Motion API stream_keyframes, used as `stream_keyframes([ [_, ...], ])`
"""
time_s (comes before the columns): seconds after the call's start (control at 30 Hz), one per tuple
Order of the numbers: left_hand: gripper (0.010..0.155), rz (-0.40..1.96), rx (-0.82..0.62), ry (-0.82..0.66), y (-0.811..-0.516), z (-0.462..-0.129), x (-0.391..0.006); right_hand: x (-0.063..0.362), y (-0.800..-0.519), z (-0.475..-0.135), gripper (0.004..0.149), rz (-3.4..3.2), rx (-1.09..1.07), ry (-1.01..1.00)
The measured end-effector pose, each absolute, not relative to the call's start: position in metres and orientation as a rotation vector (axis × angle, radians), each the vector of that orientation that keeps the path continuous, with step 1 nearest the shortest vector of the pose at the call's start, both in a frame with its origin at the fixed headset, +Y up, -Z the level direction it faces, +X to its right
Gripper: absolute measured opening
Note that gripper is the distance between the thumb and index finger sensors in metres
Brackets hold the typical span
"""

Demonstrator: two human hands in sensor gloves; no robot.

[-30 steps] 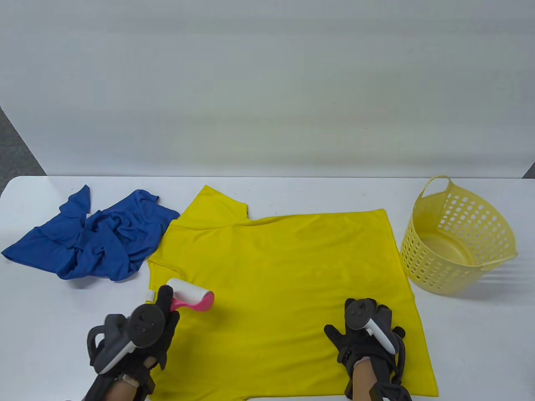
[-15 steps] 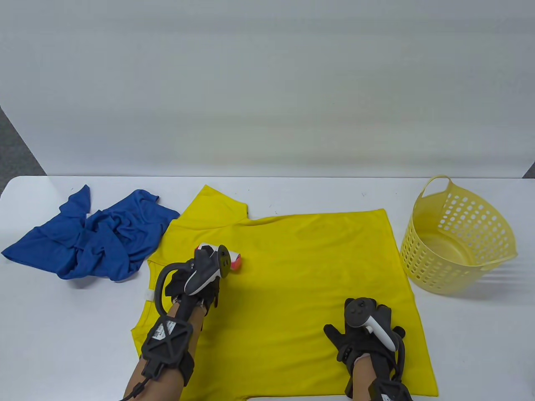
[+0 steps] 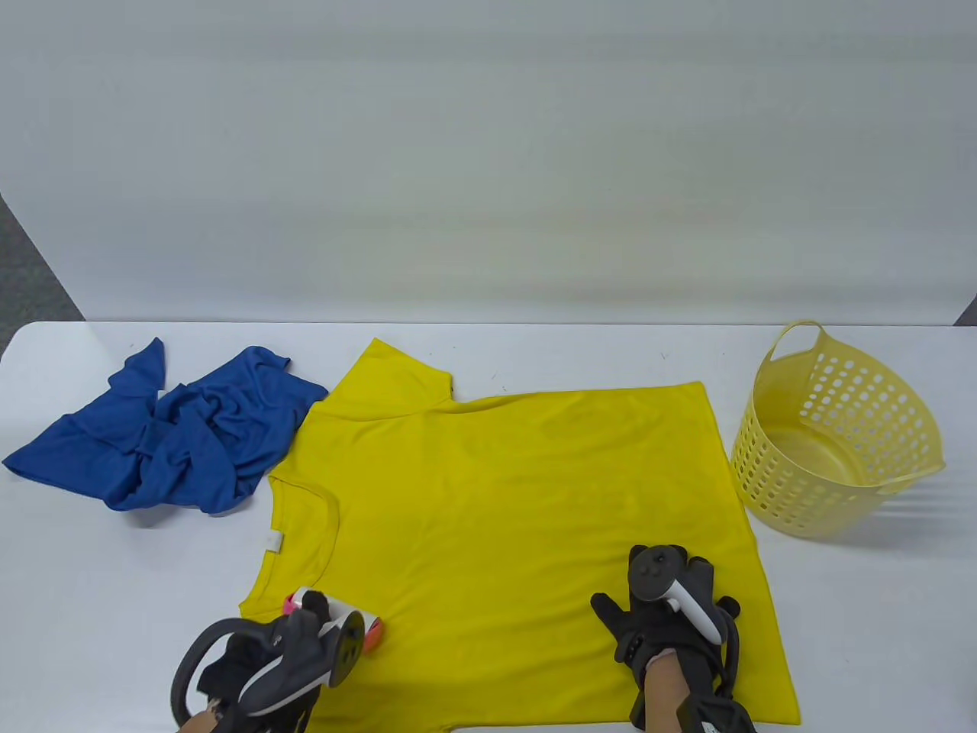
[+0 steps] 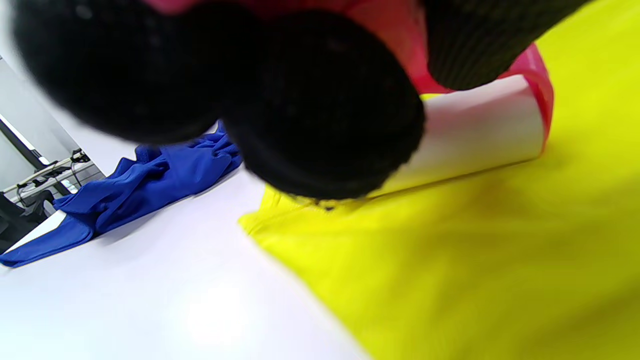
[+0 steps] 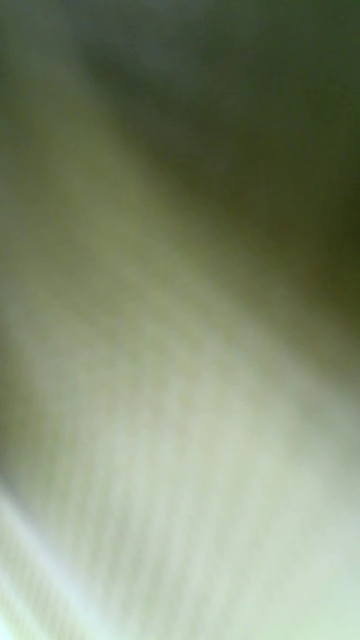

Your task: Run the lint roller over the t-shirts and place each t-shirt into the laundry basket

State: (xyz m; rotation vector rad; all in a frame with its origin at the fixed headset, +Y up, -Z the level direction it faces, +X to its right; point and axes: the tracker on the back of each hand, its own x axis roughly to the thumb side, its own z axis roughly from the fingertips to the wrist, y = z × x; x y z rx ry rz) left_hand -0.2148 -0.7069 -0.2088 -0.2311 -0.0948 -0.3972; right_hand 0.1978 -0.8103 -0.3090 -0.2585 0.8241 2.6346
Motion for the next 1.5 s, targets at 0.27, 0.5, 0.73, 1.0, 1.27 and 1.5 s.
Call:
stream_keyframes([
  [0.27, 0.060, -0.315, -0.204, -0.046, -0.710, -0.269, -0.196, 0.196, -0.811, -0.308, 0.080, 2.636, -0.256, 0.836],
  [0.5, 0.060, -0.190, -0.281, 0.035, -0.705, -0.381, -0.153, 0.196, -0.810, -0.308, 0.080, 2.620, -0.252, 0.863],
  [0.73, 0.060, -0.227, -0.285, 0.028, -0.707, -0.386, -0.146, 0.197, -0.810, -0.308, 0.080, 2.618, -0.249, 0.862],
  [1.0, 0.060, -0.330, -0.269, -0.158, -0.702, -0.269, -0.207, 0.197, -0.810, -0.308, 0.080, 2.624, -0.247, 0.854],
  [1.27, 0.061, -0.298, -0.262, -0.148, -0.707, -0.214, -0.242, 0.197, -0.809, -0.308, 0.080, 2.625, -0.252, 0.853],
  [1.5, 0.064, -0.068, -0.275, -0.091, -0.708, -0.238, -0.232, 0.197, -0.809, -0.309, 0.080, 2.622, -0.255, 0.856],
])
